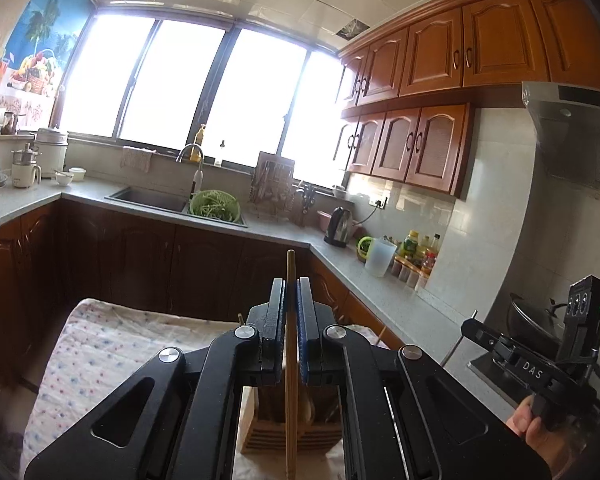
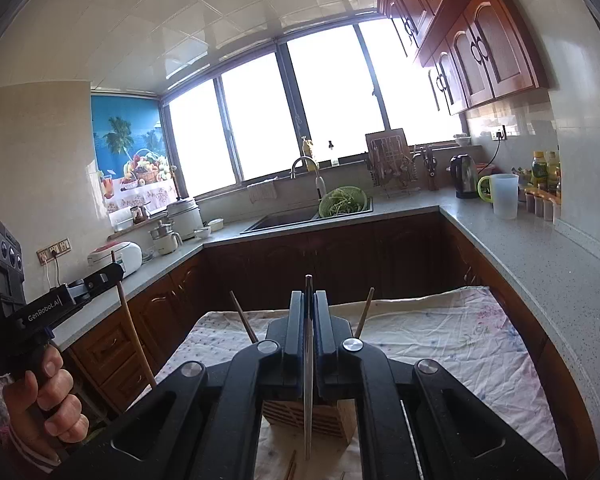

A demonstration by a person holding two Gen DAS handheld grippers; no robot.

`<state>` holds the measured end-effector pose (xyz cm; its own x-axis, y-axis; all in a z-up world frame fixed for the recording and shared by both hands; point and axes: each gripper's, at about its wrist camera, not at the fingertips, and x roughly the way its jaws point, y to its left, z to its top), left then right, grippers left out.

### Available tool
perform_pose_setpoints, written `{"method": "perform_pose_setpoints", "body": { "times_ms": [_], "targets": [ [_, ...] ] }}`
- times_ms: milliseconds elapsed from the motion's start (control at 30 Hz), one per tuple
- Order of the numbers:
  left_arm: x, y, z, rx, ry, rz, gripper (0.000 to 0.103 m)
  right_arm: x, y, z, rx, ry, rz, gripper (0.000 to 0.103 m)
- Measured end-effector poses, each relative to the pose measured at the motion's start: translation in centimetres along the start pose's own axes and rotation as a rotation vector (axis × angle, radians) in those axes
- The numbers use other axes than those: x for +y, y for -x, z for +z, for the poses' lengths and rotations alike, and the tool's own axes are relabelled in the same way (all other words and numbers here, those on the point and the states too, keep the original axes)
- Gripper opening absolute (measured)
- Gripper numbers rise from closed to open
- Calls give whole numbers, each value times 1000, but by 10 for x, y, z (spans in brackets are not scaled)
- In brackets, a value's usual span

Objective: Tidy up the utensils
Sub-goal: 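Lift both held chopsticks and carry them over the wooden holder, then lower both chopsticks into the holder slots and open both tools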

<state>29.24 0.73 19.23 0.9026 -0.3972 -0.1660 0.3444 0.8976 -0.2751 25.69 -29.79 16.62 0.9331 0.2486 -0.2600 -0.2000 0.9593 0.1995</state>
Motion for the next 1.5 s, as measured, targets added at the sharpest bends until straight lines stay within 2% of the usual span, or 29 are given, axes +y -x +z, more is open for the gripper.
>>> {"method": "perform_pose_setpoints", "body": {
  "times_ms": [233,400,533,667,933,1500],
  "targets": [
    [9,-47,18,-82,22,45,4,-1,-30,22,-78,34,-26,4],
    [18,-81,6,-96,42,76,4,-6,-52,18,-84,40,-39,4],
    [25,-101,-25,-73,67,101,4,-12,-66,0,-79,26,-45,4],
    [32,-109,-56,-36,74,96,4,-19,-77,-25,-70,5,-49,4],
    [37,-113,-91,49,56,105,5,-34,-92,-60,4,-47,-57,4],
    [35,-116,-90,105,43,107,6,-47,-99,-57,54,-90,-65,5]
  ]
}}
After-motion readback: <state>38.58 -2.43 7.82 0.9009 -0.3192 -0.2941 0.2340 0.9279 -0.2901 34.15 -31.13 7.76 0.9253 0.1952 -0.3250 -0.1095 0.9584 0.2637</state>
